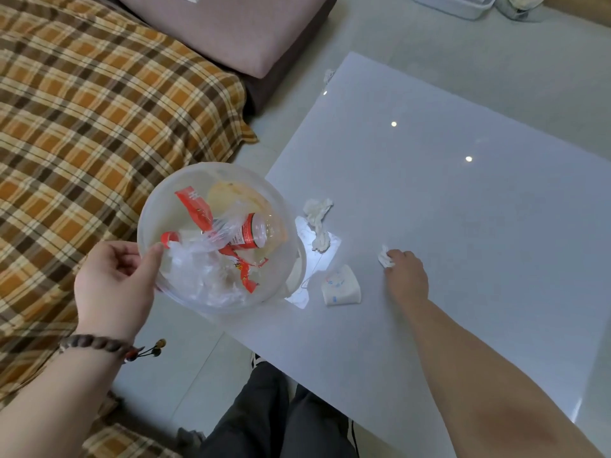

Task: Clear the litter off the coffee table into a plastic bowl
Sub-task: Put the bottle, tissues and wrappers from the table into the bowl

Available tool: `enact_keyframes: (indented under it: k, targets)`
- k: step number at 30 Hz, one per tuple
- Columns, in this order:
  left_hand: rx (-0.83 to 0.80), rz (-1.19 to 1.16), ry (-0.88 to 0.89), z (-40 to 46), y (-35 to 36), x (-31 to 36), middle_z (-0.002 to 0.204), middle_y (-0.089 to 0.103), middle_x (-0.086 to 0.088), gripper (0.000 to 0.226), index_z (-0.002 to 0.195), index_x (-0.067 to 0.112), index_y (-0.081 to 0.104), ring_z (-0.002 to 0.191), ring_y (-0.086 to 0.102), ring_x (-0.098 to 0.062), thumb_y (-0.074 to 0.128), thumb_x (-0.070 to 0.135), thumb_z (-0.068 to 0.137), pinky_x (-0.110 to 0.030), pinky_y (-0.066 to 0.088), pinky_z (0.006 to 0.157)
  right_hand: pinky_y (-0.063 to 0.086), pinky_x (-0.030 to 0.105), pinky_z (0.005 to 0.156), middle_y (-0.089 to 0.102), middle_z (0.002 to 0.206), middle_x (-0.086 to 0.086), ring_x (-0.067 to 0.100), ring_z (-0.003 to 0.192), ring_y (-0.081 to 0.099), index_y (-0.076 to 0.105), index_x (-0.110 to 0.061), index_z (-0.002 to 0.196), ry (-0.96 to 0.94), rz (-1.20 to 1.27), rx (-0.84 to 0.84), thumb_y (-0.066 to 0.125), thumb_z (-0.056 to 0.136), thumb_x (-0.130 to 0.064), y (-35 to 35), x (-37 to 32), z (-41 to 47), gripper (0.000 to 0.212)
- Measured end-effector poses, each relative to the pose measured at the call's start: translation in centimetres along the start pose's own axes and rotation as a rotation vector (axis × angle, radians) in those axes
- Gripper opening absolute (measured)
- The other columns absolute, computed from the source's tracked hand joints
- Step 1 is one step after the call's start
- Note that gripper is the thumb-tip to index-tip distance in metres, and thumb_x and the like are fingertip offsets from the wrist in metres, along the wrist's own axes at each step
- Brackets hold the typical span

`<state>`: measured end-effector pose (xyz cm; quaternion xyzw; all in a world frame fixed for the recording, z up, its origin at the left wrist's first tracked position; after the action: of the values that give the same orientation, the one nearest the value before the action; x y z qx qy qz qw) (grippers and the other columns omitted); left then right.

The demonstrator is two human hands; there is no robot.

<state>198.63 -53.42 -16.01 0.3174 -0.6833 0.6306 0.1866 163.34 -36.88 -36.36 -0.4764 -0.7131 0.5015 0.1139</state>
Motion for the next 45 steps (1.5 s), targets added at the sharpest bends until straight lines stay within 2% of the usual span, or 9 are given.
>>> enact_keyframes:
  k: [4, 9, 12, 18, 24, 29, 34, 39, 45]
  targets:
    - [-0.013, 0.016, 0.032, -0.5, 0.3, 0.8, 0.078, 0.069, -0.007, 0.032, 0.091, 0.013, 0.060, 0.070, 0.067, -0.024, 0.065, 0.043, 0.086, -0.026, 0.048, 0.058, 0.039, 0.031, 0.077, 0.062, 0.108, 0.015, 0.032, 0.101, 0.058, 0.063, -0.010, 0.115, -0.081, 0.273, 0.092, 0.054, 0.089, -0.010, -3.1, -4.1, -2.1, 0.027]
    - [-0.057, -0.043, 0.016, -1.6, 0.6, 2.5, 0.083, 0.067, -0.010, 0.025, 0.092, 0.011, 0.058, 0.075, 0.065, -0.029, 0.066, 0.034, 0.087, -0.024, 0.044, 0.057, 0.039, 0.004, 0.076, 0.063, 0.102, -0.003, 0.003, 0.091, 0.057, 0.065, -0.015, 0.112, -0.428, 0.736, 0.235, 0.066, 0.081, -0.005, -9.2, -14.8, -8.8, 0.033]
    - [-0.068, -0.080, 0.014, -2.3, 0.4, 3.3, 0.084, 0.067, -0.013, 0.025, 0.092, 0.011, 0.057, 0.078, 0.066, -0.034, 0.066, 0.034, 0.087, -0.024, 0.044, 0.058, 0.039, 0.001, 0.081, 0.064, 0.105, -0.007, -0.002, 0.094, 0.055, 0.066, -0.019, 0.112, -0.602, 0.805, 0.191, 0.067, 0.080, -0.008, -10.9, -20.2, -13.0, 0.033]
    - [-0.102, -0.092, 0.010, -3.2, -0.5, 4.0, 0.087, 0.069, -0.022, 0.031, 0.098, 0.003, 0.057, 0.080, 0.066, -0.036, 0.066, 0.032, 0.089, -0.038, 0.052, 0.068, 0.043, 0.029, 0.096, 0.059, 0.120, 0.003, 0.017, 0.111, 0.051, 0.049, -0.026, 0.136, -0.715, 0.590, -0.138, 0.068, 0.085, -0.016, -9.9, -24.8, -16.2, 0.056]
    - [-0.071, -0.048, -0.053, -2.6, -1.7, 3.4, 0.088, 0.068, -0.022, 0.027, 0.095, 0.004, 0.057, 0.081, 0.065, -0.035, 0.064, 0.030, 0.090, -0.032, 0.047, 0.063, 0.044, 0.024, 0.095, 0.053, 0.120, -0.008, 0.010, 0.111, 0.054, 0.055, -0.026, 0.126, -0.556, 0.676, 0.034, 0.073, 0.080, -0.022, -9.5, -18.6, -13.4, 0.050]
    - [0.010, 0.044, -0.111, -1.5, -2.7, 2.2, 0.075, 0.062, -0.008, 0.027, 0.092, 0.005, 0.058, 0.062, 0.051, -0.014, 0.062, 0.031, 0.090, -0.023, 0.032, 0.053, 0.038, 0.038, 0.102, 0.034, 0.146, 0.008, 0.028, 0.134, 0.033, 0.040, -0.022, 0.140, -0.218, 0.216, -0.037, 0.072, 0.080, -0.037, -4.4, -9.3, -8.2, 0.069]
    - [0.013, 0.100, -0.129, -1.1, -3.3, 0.4, 0.082, 0.067, -0.015, 0.030, 0.094, 0.006, 0.057, 0.066, 0.056, -0.020, 0.061, 0.035, 0.090, -0.025, 0.035, 0.052, 0.028, 0.040, 0.112, 0.007, 0.161, 0.006, 0.028, 0.147, 0.009, 0.019, -0.030, 0.148, -0.299, -0.224, -0.292, 0.066, 0.082, -0.035, 1.9, -6.3, -6.3, 0.081]
    - [0.009, 0.138, -0.126, -0.8, -3.9, -1.1, 0.083, 0.067, -0.015, 0.029, 0.096, 0.006, 0.059, 0.065, 0.055, -0.016, 0.061, 0.034, 0.091, -0.024, 0.034, 0.054, 0.028, 0.040, 0.110, 0.018, 0.158, 0.005, 0.026, 0.145, 0.015, 0.027, -0.028, 0.144, -0.328, -0.341, -0.241, 0.050, 0.090, -0.013, 4.9, -5.7, -5.7, 0.061]
    - [-0.011, 0.127, -0.113, -0.7, -4.3, -1.9, 0.079, 0.067, -0.013, 0.022, 0.091, 0.009, 0.057, 0.064, 0.056, -0.014, 0.063, 0.031, 0.090, -0.023, 0.034, 0.054, 0.041, 0.036, 0.093, 0.046, 0.132, 0.007, 0.030, 0.119, 0.043, 0.043, -0.014, 0.131, -0.269, -0.092, -0.130, 0.066, 0.075, -0.025, 3.5, -7.8, -6.1, 0.061]
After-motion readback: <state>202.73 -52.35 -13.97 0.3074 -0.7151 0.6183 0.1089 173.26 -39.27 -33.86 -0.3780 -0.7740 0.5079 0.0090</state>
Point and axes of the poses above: each hand's wrist, its own z-axis towards the middle knuckle, its own y-axis out of the palm, x = y × z, the point moved 1 cm from there along z, towards the middle knuckle
